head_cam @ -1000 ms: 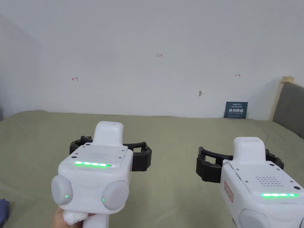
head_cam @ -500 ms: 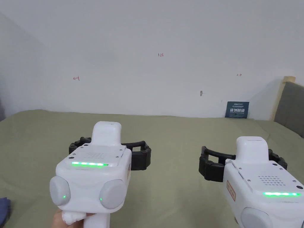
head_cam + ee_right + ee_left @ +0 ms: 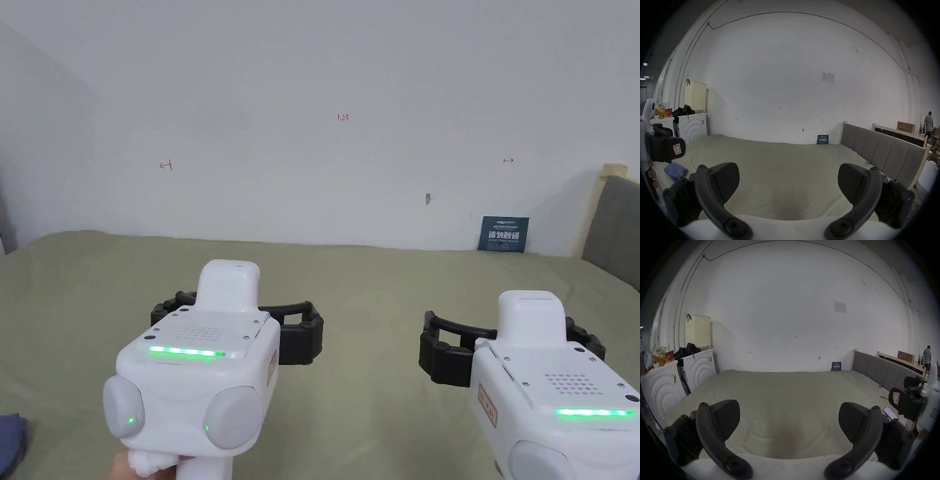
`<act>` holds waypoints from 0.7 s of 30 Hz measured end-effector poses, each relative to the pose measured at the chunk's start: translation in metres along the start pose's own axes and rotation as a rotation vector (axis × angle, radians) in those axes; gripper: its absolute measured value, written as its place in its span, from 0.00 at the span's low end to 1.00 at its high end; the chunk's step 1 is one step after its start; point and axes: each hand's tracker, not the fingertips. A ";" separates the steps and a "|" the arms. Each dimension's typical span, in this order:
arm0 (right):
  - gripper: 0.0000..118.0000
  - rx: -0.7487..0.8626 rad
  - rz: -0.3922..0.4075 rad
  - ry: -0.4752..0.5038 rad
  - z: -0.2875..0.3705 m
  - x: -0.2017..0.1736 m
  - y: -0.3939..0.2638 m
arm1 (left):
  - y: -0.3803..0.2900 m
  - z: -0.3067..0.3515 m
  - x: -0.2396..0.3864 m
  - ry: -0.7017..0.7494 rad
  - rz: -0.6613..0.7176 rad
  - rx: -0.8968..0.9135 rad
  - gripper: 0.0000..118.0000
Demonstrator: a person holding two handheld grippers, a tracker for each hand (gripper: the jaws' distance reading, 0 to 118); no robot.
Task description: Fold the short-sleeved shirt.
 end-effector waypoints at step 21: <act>1.00 -0.004 0.011 0.016 0.003 -0.004 -0.001 | -0.004 -0.009 0.004 0.070 -0.029 0.003 1.00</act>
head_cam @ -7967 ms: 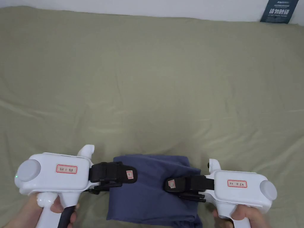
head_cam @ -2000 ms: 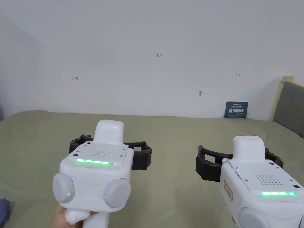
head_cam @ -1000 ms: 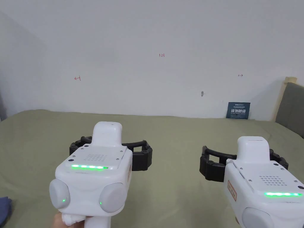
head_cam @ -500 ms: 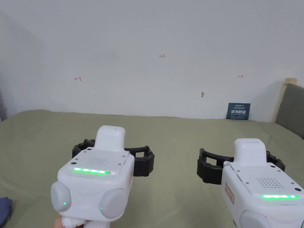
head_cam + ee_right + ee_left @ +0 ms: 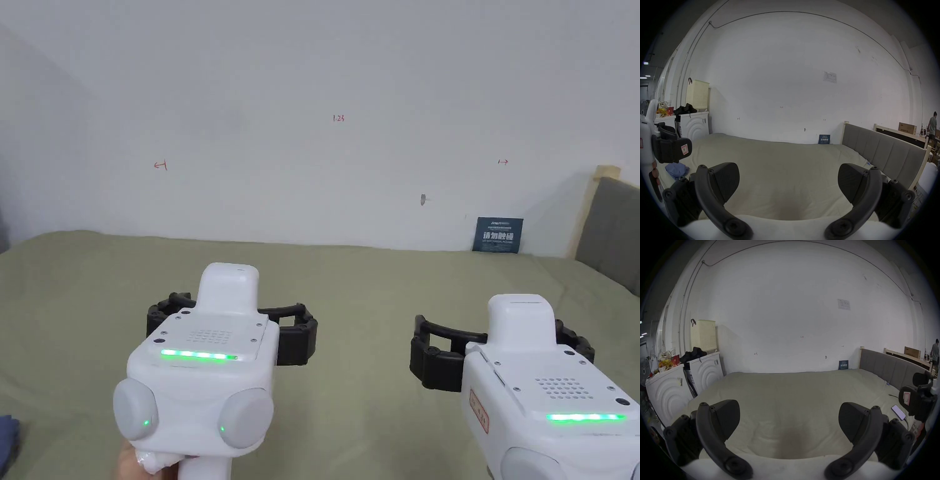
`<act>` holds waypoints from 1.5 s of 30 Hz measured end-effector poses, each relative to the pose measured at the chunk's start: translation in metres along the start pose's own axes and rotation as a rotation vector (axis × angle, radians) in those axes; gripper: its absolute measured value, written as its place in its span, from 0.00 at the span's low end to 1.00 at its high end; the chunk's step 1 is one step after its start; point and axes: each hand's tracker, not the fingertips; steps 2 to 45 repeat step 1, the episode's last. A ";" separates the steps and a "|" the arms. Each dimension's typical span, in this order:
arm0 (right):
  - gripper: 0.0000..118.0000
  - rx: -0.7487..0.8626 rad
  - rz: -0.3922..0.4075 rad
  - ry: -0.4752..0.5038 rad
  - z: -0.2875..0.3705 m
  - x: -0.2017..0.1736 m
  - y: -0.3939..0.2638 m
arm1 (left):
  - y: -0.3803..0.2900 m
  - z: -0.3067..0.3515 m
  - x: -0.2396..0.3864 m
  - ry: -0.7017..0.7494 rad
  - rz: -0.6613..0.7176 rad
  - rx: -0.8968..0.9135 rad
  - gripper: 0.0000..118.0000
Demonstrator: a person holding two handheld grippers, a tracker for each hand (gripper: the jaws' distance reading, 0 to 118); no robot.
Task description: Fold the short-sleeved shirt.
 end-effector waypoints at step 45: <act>1.00 0.001 0.000 -0.001 0.000 0.000 0.000 | 0.001 -0.002 0.000 0.000 0.007 -0.036 1.00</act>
